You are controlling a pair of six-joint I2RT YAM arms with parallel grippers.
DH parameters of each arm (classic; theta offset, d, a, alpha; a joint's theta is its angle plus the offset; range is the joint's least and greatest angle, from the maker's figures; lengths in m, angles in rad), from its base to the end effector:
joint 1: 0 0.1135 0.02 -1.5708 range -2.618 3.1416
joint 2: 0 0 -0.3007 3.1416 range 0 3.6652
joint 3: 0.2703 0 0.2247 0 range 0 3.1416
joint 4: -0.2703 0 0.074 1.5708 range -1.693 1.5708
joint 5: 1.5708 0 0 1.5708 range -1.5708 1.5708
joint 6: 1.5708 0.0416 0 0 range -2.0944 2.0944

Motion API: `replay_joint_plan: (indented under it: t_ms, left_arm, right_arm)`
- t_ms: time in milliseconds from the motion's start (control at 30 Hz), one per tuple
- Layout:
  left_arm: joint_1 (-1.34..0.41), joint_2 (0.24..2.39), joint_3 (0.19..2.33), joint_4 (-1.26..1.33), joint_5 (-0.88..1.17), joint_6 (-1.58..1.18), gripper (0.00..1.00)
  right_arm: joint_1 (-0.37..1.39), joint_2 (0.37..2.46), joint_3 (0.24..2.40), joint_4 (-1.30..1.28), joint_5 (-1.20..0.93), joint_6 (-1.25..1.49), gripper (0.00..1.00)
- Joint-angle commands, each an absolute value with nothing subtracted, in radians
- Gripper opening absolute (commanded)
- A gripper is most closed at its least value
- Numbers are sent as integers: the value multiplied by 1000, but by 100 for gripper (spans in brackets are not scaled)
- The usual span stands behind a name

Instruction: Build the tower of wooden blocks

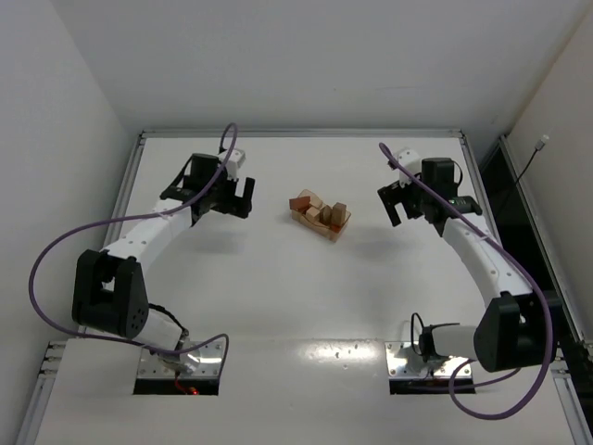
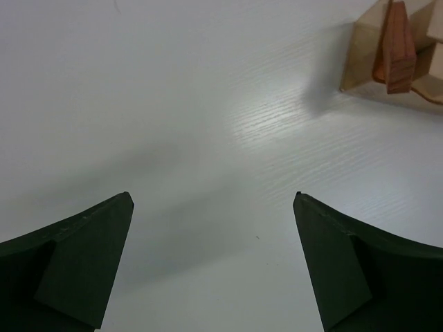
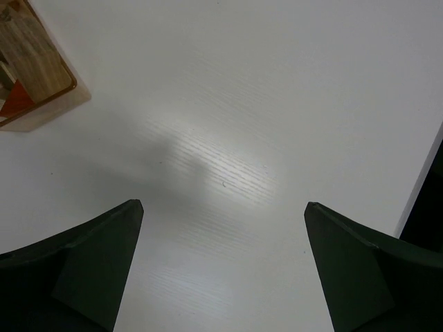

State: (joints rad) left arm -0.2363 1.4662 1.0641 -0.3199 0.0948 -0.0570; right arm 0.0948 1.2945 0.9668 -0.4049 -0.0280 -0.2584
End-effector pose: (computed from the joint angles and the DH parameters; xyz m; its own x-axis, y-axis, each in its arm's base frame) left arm 0.2888 -0.0736 0.3068 -0.6587 0.1003 -0.7457 0.2650 0.9585 -0.1052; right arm 0.2470 0.0247 0.3126 -0.6142 -0.3150 -0.7235 -0.2816 0.9440 -0.1719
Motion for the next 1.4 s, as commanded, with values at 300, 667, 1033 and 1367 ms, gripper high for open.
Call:
replay_joint_plan:
  t_ms: [300, 667, 1033, 1367]
  left_arm:
    - [-532, 1621, 1282, -521, 485, 418, 89]
    - [-689, 1836, 1503, -646, 454, 725, 84]
    - [-680, 1928, 1525, -490, 532, 821, 78]
    - [-661, 2040, 1617, -428, 595, 839, 77]
  right_arm:
    - [98, 1356, 1006, -403, -66, -245, 100]
    - [67, 1347, 1006, -403, -57, -245, 100]
    - [17, 1376, 997, -413, -89, -245, 100]
    - [8, 1428, 1026, -432, -100, -245, 100]
